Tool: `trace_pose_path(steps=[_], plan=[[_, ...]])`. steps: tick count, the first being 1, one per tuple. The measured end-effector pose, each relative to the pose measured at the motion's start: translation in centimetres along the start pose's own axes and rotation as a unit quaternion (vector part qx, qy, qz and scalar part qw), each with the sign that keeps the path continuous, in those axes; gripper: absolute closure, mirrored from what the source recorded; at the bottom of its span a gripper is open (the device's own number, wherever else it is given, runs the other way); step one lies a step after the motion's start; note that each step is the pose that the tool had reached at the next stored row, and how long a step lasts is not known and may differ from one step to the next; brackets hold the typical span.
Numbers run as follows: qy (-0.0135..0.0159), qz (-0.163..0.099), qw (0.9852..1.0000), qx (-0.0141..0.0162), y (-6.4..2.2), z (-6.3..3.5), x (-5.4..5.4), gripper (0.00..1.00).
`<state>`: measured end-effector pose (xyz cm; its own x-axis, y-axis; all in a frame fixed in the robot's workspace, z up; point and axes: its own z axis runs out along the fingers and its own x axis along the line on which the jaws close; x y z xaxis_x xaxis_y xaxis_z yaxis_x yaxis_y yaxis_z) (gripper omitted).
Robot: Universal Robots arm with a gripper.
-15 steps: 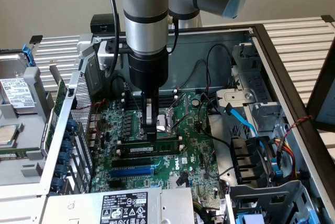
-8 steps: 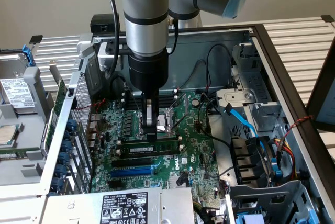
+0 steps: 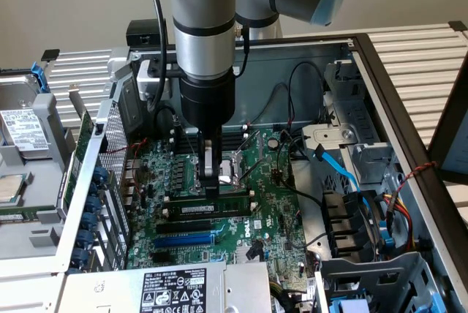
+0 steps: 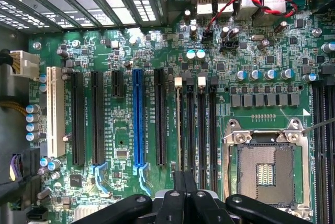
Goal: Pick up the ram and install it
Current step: 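Press down the ram until it locks into place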
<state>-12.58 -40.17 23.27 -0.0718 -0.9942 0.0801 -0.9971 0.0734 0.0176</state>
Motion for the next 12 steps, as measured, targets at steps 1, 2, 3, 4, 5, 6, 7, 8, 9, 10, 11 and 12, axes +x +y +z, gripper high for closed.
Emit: trace_pose_path(steps=[1, 2, 3, 4, 5, 6, 7, 8, 9, 10, 11, 12], plan=[[0.0000, 0.000, 1.0000, 0.0000, 0.00, 0.00, 0.00, 0.89], [0.0000, 0.000, 1.0000, 0.0000, 0.00, 0.00, 0.00, 0.89], [0.0000, 0.000, 1.0000, 0.0000, 0.00, 0.00, 0.00, 0.89], [0.0000, 0.000, 1.0000, 0.0000, 0.00, 0.01, 0.00, 0.89], [-0.0001, 0.000, 1.0000, 0.0001, 0.00, 0.05, -0.01, 0.89], [-0.0002, 0.000, 1.0000, 0.0003, -0.01, 0.10, -0.01, 0.89], [0.0000, 0.000, 1.0000, 0.0003, -0.01, 0.10, -0.01, 0.89], [-0.0001, 0.000, 1.0000, 0.0003, -0.01, 0.10, -0.01, 0.89], [-0.0001, 0.000, 1.0000, 0.0003, -0.01, 0.10, -0.01, 0.89], [0.0000, 0.000, 1.0000, 0.0003, 0.00, 0.10, -0.01, 0.89], [0.0000, 0.000, 1.0000, 0.0003, -0.01, 0.10, -0.01, 0.89], [0.0000, 0.000, 1.0000, 0.0003, 0.00, 0.10, -0.01, 0.89]])
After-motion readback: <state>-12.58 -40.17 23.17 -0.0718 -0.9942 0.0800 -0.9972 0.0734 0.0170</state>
